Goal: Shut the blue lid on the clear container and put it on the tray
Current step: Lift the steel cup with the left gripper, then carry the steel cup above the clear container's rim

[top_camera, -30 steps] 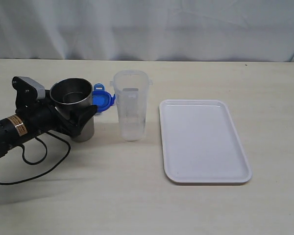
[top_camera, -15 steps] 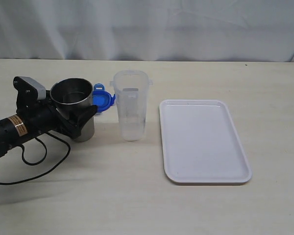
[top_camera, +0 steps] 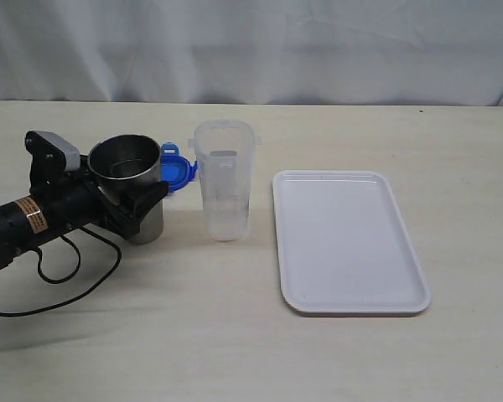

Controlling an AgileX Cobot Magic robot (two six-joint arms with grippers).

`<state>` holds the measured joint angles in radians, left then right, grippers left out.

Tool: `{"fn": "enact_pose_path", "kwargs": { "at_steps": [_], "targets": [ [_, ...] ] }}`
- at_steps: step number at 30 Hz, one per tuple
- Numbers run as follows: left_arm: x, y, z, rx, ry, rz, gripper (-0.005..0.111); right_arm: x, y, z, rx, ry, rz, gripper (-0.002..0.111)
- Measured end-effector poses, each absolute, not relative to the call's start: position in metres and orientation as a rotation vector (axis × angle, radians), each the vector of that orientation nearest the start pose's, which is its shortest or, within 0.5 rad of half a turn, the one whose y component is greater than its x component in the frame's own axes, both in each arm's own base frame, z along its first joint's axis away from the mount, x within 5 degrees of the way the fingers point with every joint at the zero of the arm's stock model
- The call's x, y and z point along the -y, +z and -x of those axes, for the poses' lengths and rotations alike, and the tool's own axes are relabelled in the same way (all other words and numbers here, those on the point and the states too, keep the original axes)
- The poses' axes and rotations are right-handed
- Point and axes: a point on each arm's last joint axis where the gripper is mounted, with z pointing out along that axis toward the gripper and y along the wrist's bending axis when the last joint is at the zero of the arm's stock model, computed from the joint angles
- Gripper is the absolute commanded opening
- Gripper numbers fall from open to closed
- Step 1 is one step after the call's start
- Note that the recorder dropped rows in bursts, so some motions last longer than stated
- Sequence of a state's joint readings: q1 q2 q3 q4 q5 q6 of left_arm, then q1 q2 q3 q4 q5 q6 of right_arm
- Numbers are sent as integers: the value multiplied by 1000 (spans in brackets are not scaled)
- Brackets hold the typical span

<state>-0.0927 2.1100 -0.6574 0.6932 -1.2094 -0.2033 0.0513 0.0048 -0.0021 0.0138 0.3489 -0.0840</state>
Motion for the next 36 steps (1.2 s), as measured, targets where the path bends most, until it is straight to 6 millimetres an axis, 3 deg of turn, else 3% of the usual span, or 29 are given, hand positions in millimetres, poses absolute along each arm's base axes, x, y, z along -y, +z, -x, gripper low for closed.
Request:
{"fn": "enact_pose_path", "kwargs": {
  "at_steps": [7, 16, 22, 36],
  "targets": [
    [82, 98, -317, -1737, -565, -593, 0, -3, 182, -54, -1832, -10, 115, 5],
    [81, 153, -317, -1604, -547, -547, 0, -3, 182, -54, -1832, -10, 115, 5],
    [81, 181, -327, -1652, -509, -550, 0, -3, 182, -54, -1832, -10, 115, 5],
    [122, 223, -360, -1675, -395, -664, 0, -3, 182, -54, -1832, -10, 115, 5]
  ]
}}
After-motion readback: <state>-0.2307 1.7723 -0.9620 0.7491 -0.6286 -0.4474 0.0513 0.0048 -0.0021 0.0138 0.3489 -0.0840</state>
